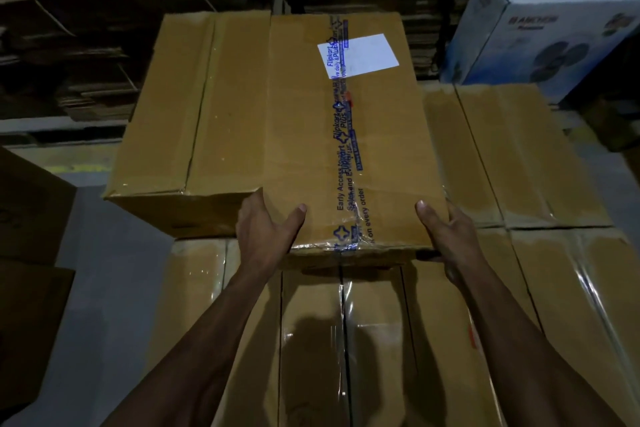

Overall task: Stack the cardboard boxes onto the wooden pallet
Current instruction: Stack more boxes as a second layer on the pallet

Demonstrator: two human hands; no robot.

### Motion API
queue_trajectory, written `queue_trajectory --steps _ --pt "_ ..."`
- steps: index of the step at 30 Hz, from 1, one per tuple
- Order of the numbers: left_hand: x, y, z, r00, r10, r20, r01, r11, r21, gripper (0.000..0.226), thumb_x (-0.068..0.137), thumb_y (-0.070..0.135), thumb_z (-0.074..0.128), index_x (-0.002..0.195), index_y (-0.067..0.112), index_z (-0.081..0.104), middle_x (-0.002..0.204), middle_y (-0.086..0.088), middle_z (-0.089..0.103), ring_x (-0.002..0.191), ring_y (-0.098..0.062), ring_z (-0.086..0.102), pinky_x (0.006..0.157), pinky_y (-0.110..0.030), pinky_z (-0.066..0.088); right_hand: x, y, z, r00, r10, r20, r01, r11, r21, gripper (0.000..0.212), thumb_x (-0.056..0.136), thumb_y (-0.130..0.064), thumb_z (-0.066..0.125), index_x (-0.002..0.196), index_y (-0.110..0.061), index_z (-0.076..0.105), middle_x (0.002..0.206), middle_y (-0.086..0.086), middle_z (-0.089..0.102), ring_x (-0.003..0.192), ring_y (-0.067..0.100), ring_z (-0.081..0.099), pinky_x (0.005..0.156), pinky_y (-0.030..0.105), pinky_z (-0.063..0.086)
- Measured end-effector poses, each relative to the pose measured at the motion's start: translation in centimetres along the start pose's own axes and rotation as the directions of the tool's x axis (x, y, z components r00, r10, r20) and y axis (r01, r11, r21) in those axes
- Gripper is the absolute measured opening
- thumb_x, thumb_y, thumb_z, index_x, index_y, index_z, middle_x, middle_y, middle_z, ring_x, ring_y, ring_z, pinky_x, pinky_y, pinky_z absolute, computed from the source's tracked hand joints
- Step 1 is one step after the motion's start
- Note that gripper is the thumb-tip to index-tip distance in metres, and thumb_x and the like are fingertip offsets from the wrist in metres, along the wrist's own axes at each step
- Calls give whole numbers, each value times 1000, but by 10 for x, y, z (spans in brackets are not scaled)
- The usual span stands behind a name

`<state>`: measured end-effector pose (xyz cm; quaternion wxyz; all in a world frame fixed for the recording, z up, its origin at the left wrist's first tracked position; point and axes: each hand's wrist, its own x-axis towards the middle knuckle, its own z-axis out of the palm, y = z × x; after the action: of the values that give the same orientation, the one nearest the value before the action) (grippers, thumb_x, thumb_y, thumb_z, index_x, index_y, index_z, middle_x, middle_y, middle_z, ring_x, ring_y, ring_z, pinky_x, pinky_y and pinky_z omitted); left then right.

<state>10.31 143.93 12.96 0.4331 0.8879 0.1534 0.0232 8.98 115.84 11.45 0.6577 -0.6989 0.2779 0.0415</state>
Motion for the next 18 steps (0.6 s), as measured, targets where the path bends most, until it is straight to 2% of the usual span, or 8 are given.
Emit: queue_trajectory --steps 3,6,8,11,14,18 --pt "20 -1 6 998 54 -15 -52 992 113 88 68 73 48 129 9 53 127 -13 56 125 -32 45 104 -49 38 21 -6 8 1000 -2 5 2 1000 -6 35 92 -42 69 124 -29 64 113 0 69 102 24 66 63 43 61" --pt "39 1 11 998 59 -4 -57 978 201 97 74 70 47 144 2 39 155 -14 33 148 -30 18 121 -44 13 40 -13 15 1000 -7 0 7 1000 -27 17 91 -41 70 106 -33 66 106 -3 69 103 24 65 80 56 59" --pt "51 3 14 999 50 12 -52 976 211 99 76 65 48 150 0 31 162 -12 21 151 -26 9 121 -40 4 51 -17 19 1000 -13 0 13 999 -40 10 91 -42 70 96 -35 65 103 -5 69 105 26 65 82 61 58" --pt "71 5 19 998 66 17 -68 970 232 97 84 61 56 152 0 24 163 -13 18 151 -26 8 121 -40 3 66 -21 24 1000 -23 3 23 999 -33 11 90 -44 71 95 -36 65 104 -4 69 106 28 66 83 62 57" --pt "85 4 24 999 49 19 -52 958 281 95 88 57 58 153 0 20 163 -13 17 152 -26 6 122 -39 1 84 -21 30 999 -32 7 32 998 -51 30 82 -56 74 102 -34 68 115 3 70 109 29 66 88 62 56" --pt "94 7 30 998 63 22 -67 917 394 96 87 62 54 153 1 21 163 -13 16 152 -27 5 122 -42 3 104 -15 34 999 -35 -12 35 999 -42 15 88 -48 73 93 -35 67 109 1 70 105 31 67 86 63 56"
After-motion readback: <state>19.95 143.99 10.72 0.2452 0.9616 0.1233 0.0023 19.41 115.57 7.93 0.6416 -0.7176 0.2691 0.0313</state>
